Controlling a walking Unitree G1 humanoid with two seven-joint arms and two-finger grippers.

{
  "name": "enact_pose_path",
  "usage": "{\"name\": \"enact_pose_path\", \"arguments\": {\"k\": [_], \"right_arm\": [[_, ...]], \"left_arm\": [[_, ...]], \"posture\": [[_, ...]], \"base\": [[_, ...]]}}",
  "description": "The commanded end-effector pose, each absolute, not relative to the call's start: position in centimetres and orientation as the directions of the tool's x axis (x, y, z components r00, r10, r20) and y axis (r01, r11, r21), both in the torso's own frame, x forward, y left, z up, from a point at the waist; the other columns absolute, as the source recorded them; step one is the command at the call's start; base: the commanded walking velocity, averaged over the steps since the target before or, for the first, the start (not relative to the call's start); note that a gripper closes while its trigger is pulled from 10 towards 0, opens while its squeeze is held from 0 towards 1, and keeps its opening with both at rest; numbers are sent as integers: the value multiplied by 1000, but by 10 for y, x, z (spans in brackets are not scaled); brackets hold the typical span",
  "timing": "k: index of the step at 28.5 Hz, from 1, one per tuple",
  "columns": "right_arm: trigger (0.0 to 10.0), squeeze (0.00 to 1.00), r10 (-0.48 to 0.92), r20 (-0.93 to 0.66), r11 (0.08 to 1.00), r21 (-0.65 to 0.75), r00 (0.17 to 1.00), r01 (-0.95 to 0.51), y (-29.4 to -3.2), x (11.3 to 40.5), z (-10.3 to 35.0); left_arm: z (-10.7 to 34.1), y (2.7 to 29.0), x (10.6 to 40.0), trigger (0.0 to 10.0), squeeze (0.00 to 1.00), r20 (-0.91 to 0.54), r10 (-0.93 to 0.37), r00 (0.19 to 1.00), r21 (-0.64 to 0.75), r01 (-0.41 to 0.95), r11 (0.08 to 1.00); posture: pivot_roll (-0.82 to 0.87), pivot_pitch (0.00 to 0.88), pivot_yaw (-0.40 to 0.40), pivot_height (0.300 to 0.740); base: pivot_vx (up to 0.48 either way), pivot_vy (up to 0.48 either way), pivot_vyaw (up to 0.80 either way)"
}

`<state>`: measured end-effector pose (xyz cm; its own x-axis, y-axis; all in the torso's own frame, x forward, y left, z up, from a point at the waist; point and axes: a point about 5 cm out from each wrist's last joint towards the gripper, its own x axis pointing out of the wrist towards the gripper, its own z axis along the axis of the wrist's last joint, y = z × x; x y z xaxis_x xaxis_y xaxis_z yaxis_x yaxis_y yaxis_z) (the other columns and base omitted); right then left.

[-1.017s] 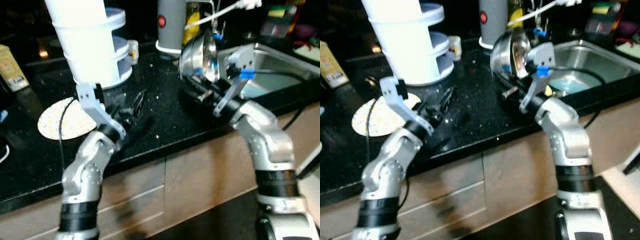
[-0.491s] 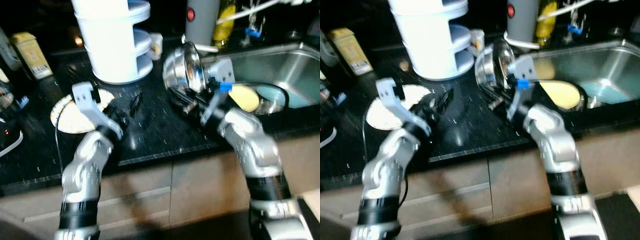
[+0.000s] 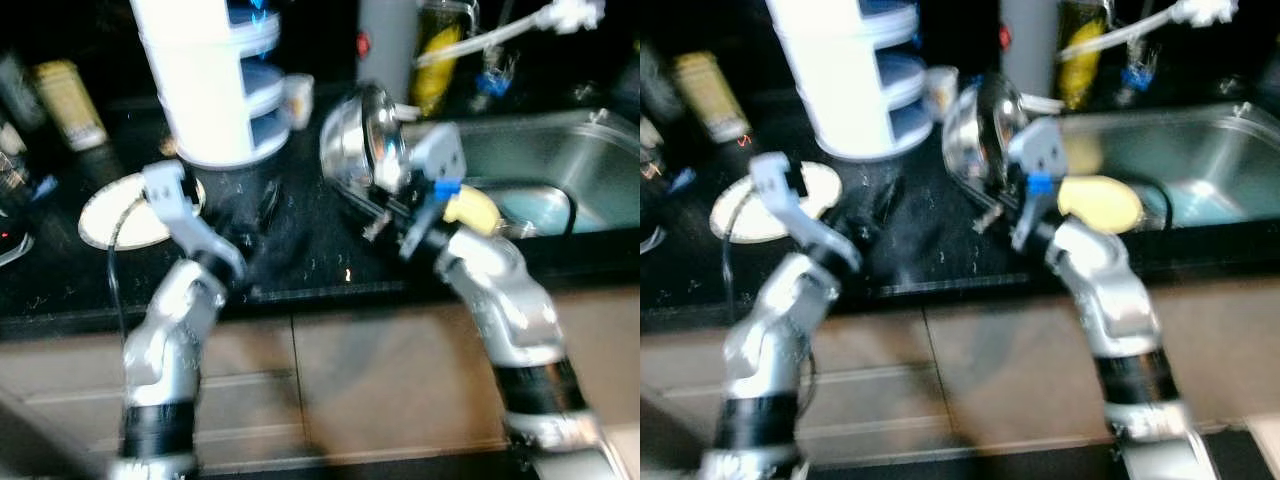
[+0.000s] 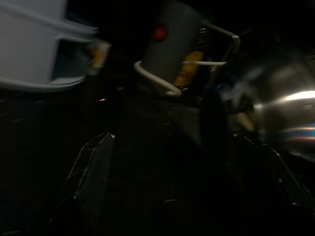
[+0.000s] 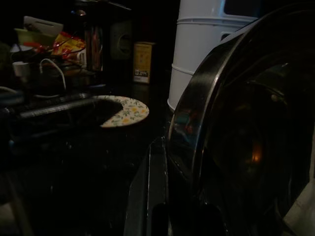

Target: Kitchen organization

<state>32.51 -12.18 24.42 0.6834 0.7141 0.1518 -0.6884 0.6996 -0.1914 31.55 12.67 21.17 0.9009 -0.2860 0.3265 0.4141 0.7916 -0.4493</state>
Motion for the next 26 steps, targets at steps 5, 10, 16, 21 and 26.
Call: {"name": "enact_pose_path", "arguments": {"k": [5,10,16,21,26], "right_arm": [[10000,0,714,186,699,-237,675,-674,-119,326,256],[10000,0,717,184,696,-236,673,-678,-119,326,256],[10000,0,718,175,694,-237,673,-680,-118,325,253],[10000,0,714,173,699,-239,679,-674,-120,326,253],[10000,0,709,169,704,-237,685,-669,-123,327,253]], "left_arm": [[214,127,318,10000,0,338,-284,897,-454,419,786],[214,127,319,10000,0,339,-285,897,-454,421,785],[212,125,318,10000,0,330,-287,899,-453,418,788],[212,130,321,10000,0,319,-255,913,-470,386,794],[212,130,320,10000,0,323,-261,910,-457,391,799]], "posture": [[-37,0,40,740],[-38,0,44,740],[-34,0,43,740],[-29,0,44,740],[-28,0,42,740]], "base": [[0,-419,0],[0,-422,0],[0,-424,0],[0,0,0],[0,0,0]]}}
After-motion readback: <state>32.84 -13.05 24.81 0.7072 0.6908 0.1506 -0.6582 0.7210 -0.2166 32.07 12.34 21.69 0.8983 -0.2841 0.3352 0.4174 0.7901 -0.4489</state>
